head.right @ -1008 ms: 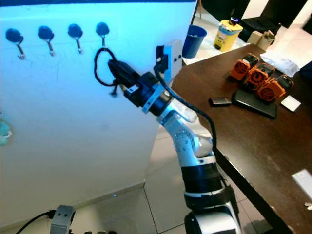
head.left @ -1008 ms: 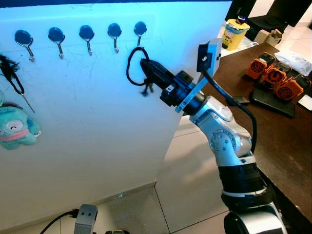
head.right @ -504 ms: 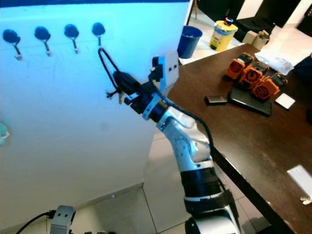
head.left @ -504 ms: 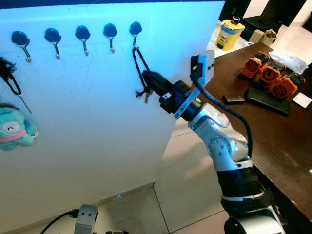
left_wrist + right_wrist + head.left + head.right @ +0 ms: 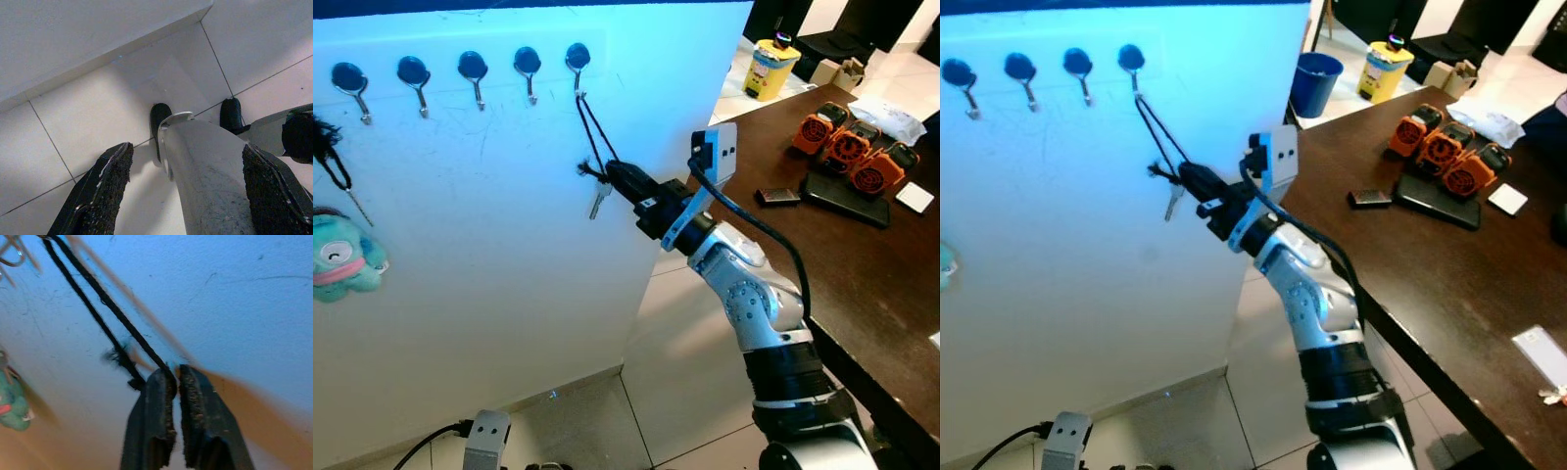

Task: Hang keys on a hook

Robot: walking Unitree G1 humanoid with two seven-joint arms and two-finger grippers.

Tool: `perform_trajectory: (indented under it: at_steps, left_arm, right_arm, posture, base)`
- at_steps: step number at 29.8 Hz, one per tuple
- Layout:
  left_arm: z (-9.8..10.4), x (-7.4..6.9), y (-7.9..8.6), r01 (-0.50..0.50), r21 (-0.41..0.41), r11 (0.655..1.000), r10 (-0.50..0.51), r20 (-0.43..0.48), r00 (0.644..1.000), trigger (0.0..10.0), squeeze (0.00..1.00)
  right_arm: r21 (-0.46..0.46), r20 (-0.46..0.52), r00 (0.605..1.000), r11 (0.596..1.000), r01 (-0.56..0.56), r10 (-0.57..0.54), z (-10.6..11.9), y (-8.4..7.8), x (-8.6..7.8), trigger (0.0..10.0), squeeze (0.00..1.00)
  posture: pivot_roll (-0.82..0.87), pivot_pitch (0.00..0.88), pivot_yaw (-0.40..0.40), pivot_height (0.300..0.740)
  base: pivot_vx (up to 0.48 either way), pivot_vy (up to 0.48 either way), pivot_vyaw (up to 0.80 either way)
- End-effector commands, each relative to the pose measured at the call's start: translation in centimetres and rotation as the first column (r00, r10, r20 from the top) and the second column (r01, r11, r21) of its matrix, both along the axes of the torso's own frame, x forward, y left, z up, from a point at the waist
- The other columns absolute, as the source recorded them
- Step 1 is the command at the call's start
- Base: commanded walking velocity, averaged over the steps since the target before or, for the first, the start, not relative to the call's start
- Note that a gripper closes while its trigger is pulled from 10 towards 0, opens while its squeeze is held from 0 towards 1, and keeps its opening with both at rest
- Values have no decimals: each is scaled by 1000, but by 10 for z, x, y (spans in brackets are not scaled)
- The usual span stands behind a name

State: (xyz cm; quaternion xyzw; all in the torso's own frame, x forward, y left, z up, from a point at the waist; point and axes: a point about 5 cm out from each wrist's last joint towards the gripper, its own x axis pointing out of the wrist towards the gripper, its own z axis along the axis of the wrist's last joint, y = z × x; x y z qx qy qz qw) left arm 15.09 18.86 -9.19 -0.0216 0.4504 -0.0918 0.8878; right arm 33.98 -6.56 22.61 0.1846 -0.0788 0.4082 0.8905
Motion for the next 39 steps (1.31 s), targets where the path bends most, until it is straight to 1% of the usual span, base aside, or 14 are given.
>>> perform_trajectory:
  at_steps: [1,9,15,18,25,28,30,31,32,34,36,37,38,39]
  left_arm:
    - [-12,-28,-5,24,-16,1000,-26,-121,992,10000,0]
    - [-12,-27,-5,27,-15,1000,-29,-119,993,10000,0]
    - [-11,-25,-6,32,-15,999,-33,-115,993,10000,0]
    - [-11,-25,-6,33,-14,999,-35,-115,993,10000,0]
    - [-11,-24,-5,32,-9,999,-33,-115,993,10000,0]
    - [-11,-24,-4,14,-5,1000,-14,-115,993,10000,0]
    - [-11,-24,-4,18,0,1000,-18,-120,993,10000,0]
    - [-11,-24,-3,15,10,1000,-14,-124,992,10000,0]
    - [-11,-25,-2,22,21,1000,-19,-129,991,10000,0]
    - [-11,-25,-2,24,22,999,-21,-129,991,10000,0]
    - [-11,-25,-2,24,22,999,-21,-129,991,10000,0]
    - [-11,-25,-1,11,26,1000,-8,-131,991,10000,0]
    - [-11,-25,-1,11,26,1000,-8,-131,991,10000,0]
    - [-12,-25,-1,11,33,999,-6,-135,991,10000,0]
  right_arm:
    - [21,-24,1000,1000,2,-1,-8,-8,-2,10000,1000]
    - [63,15,997,995,-72,71,-4,-11,-11,10000,1000]
    - [168,83,970,956,-241,230,-1,-23,-33,10000,1000]
    - [187,89,960,943,-276,264,-3,-27,-39,10000,1000]
    - [158,42,947,933,-322,319,-27,-32,-48,10000,1000]
    - [95,-95,964,966,-240,249,-61,-38,-43,10000,1000]
    - [73,-142,964,974,-216,225,-71,-39,-42,10000,1000]
    - [31,-201,962,983,-183,186,-87,-42,-40,10000,620]
    - [-64,-343,935,991,-116,87,-126,-51,-40,10000,0]
    - [-97,-384,922,990,-99,55,-138,-54,-41,10000,0]
    - [-97,-384,922,990,-100,56,-138,-54,-41,10000,0]
    - [-121,-432,901,987,-106,44,-154,-59,-46,10000,0]
    - [-121,-432,901,987,-106,44,-154,-59,-46,10000,0]
    - [-153,-487,873,985,-80,-5,-170,-68,-51,10000,0]
  posture:
    - [53,81,1,740]
    - [50,82,2,740]
    - [47,81,3,740]
    - [47,81,3,740]
    - [45,76,8,740]
    - [47,79,8,740]
    - [46,79,9,740]
    - [49,88,8,740]
    - [50,81,7,740]
    - [50,81,7,740]
    - [50,81,7,740]
    - [55,79,6,740]
    - [55,79,6,740]
    - [57,85,4,740]
  base:
    - [0,0,0]
    - [0,0,0]
    - [0,0,0]
    - [0,0,0]
    - [0,0,0]
    - [0,0,0]
    - [0,0,0]
    - [0,0,0]
    - [0,0,0]
    - [0,0,0]
    - [0,0,0]
    - [0,0,0]
    - [0,0,0]
    - [0,0,0]
